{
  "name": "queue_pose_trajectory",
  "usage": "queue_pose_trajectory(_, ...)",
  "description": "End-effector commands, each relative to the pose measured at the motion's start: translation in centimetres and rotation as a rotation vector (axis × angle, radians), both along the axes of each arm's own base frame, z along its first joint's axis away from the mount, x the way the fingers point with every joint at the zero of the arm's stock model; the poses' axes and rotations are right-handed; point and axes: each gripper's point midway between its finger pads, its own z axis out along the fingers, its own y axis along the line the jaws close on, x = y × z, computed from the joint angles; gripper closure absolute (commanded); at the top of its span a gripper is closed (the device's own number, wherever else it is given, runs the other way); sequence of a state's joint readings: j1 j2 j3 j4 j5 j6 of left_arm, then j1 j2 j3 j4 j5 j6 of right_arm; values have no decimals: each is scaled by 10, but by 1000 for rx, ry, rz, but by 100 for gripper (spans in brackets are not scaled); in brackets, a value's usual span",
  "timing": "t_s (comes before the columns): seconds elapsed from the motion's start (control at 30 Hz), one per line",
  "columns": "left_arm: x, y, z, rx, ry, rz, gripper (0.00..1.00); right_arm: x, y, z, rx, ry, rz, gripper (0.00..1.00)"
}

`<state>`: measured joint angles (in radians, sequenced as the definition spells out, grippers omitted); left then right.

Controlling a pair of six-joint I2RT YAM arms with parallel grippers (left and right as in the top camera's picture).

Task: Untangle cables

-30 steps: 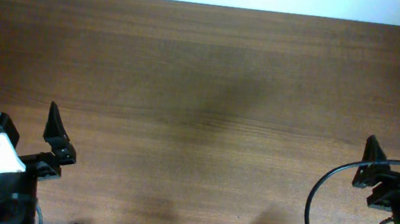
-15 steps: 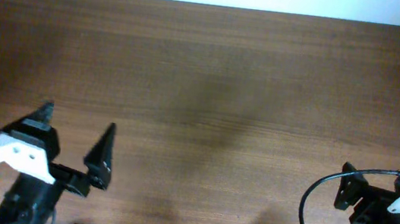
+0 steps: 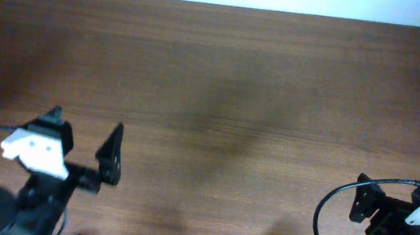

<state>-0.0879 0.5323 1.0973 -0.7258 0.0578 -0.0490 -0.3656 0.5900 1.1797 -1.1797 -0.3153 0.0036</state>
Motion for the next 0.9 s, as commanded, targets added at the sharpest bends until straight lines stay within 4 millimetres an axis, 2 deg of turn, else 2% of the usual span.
queue_pose_trajectory(0.0, 28, 10, -26, 1, -72, 76, 1, 0, 3, 1, 4, -5, 15, 1)
queue_pose_trajectory(0.1, 39, 6, -22, -23, -247, 57, 1, 0, 3, 1, 4, -5, 15, 1)
queue_pose_trajectory(0.2, 39, 6, -17, -45, -434, 55, 1, 0, 3, 1, 4, -5, 15, 2)
queue_pose_trajectory(0.33, 24, 17, -15, -82, -684, 111, 1, 0, 3, 1, 4, -5, 15, 1)
queue_pose_trajectory(0.47, 6, 29, -31, -81, -819, 155, 1, 0, 3, 1, 4, -5, 15, 1)
queue_pose_trajectory(0.63, -1, 44, -56, -53, -836, 221, 1, 0, 3, 1, 4, -5, 15, 1)
queue_pose_trajectory(0.7, 5, 49, -67, -41, -788, 243, 1, 0, 3, 1, 4, -5, 15, 1)
queue_pose_trajectory(0.87, 27, 54, -116, -22, -564, 265, 1, 0, 3, 1, 4, -5, 15, 1)
